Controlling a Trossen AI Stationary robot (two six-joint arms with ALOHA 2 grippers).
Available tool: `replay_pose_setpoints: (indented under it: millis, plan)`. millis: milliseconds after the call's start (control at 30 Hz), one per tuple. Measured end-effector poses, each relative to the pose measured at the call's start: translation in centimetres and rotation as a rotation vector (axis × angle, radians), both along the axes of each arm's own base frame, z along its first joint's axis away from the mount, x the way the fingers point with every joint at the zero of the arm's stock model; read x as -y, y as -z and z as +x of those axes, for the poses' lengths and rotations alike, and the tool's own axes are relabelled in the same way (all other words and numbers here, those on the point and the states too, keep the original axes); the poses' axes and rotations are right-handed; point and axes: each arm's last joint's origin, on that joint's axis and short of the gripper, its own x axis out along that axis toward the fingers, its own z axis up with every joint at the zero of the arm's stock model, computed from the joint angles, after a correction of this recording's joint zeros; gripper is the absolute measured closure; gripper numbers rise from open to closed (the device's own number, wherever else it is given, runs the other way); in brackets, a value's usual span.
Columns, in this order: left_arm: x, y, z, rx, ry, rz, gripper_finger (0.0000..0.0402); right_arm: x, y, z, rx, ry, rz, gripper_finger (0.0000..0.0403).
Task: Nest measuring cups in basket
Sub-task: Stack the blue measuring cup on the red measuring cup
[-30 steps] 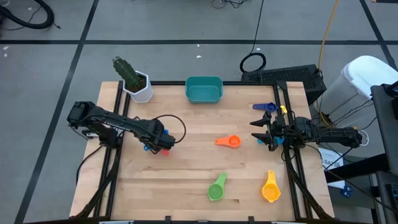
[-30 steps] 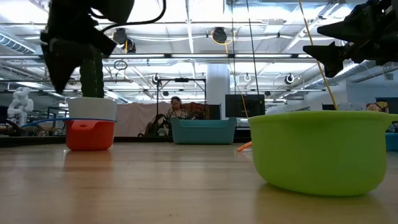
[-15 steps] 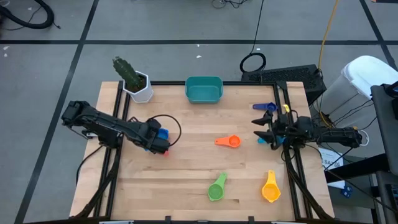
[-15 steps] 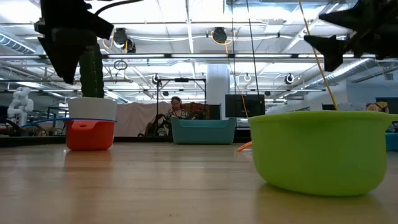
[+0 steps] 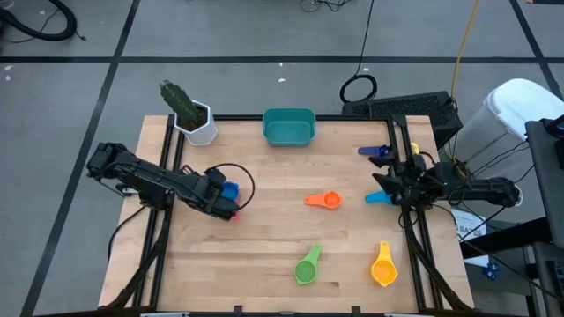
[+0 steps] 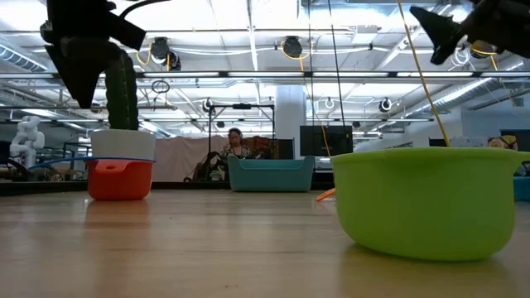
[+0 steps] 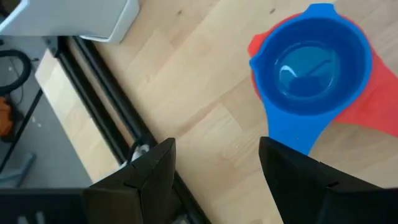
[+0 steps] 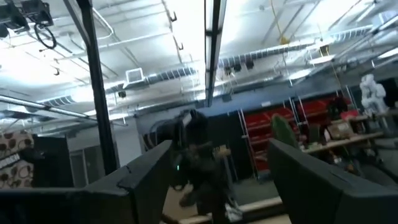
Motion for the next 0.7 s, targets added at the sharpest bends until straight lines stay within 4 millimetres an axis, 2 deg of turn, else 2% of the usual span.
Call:
replay_pose_setpoints:
  millis: [133,267,433,700]
  plan:
    - [-0.7,0.8,-1.2,-0.030,-0.068,-0.027,0.0167,0.0,-1.1,1.1,-0.016,0.009,-0.016,0.0151]
    - [-1.3,2.5,-3.5,-0.087,-0.233,-0.094,0.0167,0.0,-2.1,3.1,-0.102,-0.008,-0.061,0.0151]
    - [-1.3,3.5,-5.7,-0.088,-0.361,-0.130,0.0167,-0.1,-1.4,6.1,-0.290,0.010,-0.195,0.0151]
    - [-1.4,3.2,-5.3,0.127,-0.299,-0.113,0.0167,-0.1,-0.7,9.4,-0.752,-0.050,-0.269,0.0151]
